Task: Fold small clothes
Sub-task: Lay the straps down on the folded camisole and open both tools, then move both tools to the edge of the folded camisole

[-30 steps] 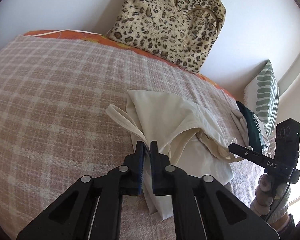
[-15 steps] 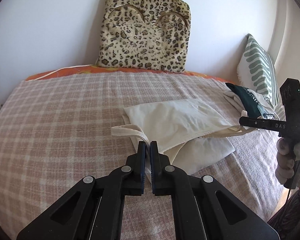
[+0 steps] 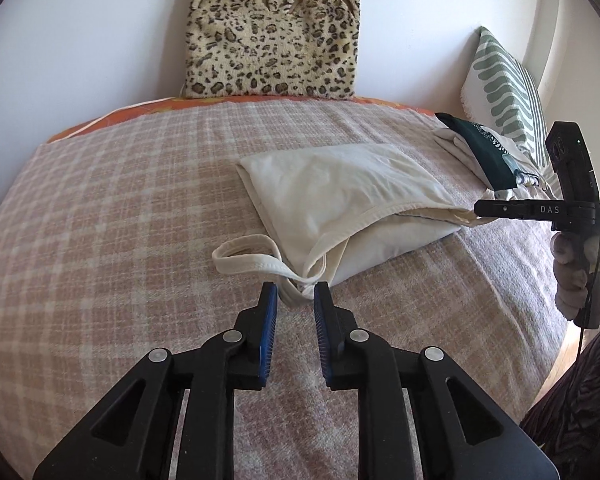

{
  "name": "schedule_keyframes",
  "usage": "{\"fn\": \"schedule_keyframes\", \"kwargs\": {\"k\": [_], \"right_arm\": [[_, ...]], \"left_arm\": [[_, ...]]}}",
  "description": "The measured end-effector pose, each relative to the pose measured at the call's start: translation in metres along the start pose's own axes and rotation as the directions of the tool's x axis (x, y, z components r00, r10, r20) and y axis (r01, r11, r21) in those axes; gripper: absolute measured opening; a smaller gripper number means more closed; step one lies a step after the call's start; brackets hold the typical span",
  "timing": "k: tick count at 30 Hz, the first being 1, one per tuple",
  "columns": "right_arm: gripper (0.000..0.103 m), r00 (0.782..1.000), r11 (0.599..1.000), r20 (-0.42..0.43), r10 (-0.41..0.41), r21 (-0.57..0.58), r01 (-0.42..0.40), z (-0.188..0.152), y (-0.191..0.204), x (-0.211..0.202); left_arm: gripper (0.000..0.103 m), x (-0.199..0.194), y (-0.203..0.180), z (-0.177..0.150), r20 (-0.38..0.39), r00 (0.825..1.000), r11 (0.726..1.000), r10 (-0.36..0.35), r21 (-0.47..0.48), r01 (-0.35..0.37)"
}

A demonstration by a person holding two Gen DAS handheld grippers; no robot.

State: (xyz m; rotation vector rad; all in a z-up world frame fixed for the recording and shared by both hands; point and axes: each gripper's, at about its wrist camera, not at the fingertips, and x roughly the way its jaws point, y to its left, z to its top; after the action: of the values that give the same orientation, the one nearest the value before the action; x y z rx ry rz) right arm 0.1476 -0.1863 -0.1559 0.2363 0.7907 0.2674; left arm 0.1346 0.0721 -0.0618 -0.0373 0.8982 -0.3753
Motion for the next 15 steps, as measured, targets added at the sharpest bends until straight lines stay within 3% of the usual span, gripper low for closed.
{"fn": "schedule_keyframes", "kwargs": {"k": [1, 2, 4, 8, 12, 15], "right_arm": [[0.018, 1.000, 1.000, -0.021, 0.001, -0.007, -0.001, -0.002, -0.001, -0.002], [0.037, 1.000, 1.000, -0.023, -0.004, -0.015, 0.003, -0.004, -0.001, -0.008], [0.039, 1.000, 0.999, -0.012, -0.011, -0.030, 0.011, -0.008, 0.001, -0.021], [0.038, 0.992, 0.992, 0.044, 0.121, -0.046, -0.119, -0.008, 0.011, -0.049], [0.038, 0.985, 0.987, 0.142, 0.101, -0.140, -0.081, 0.004, 0.036, -0.051], [0.035, 0.979, 0.985, 0.156, 0.131, -0.133, -0.110, 0.019, 0.046, -0.032]], "left_arm": [[0.022, -0.005, 0.001, -0.004, -0.005, 1.000, 1.000, -0.018, -0.015, 0.018], [0.022, -0.010, 0.003, -0.007, -0.009, 0.999, 0.999, -0.034, -0.032, 0.034], [0.022, -0.024, 0.005, -0.012, -0.004, 0.998, 0.996, -0.059, -0.064, 0.058], [0.022, -0.048, 0.006, -0.005, 0.066, 0.995, 0.994, -0.068, -0.078, 0.073], [0.023, -0.042, 0.006, 0.027, 0.104, 0.992, 0.994, -0.071, -0.072, 0.078], [0.023, -0.022, 0.000, 0.048, 0.105, 0.993, 0.995, -0.060, -0.067, 0.067]]}}
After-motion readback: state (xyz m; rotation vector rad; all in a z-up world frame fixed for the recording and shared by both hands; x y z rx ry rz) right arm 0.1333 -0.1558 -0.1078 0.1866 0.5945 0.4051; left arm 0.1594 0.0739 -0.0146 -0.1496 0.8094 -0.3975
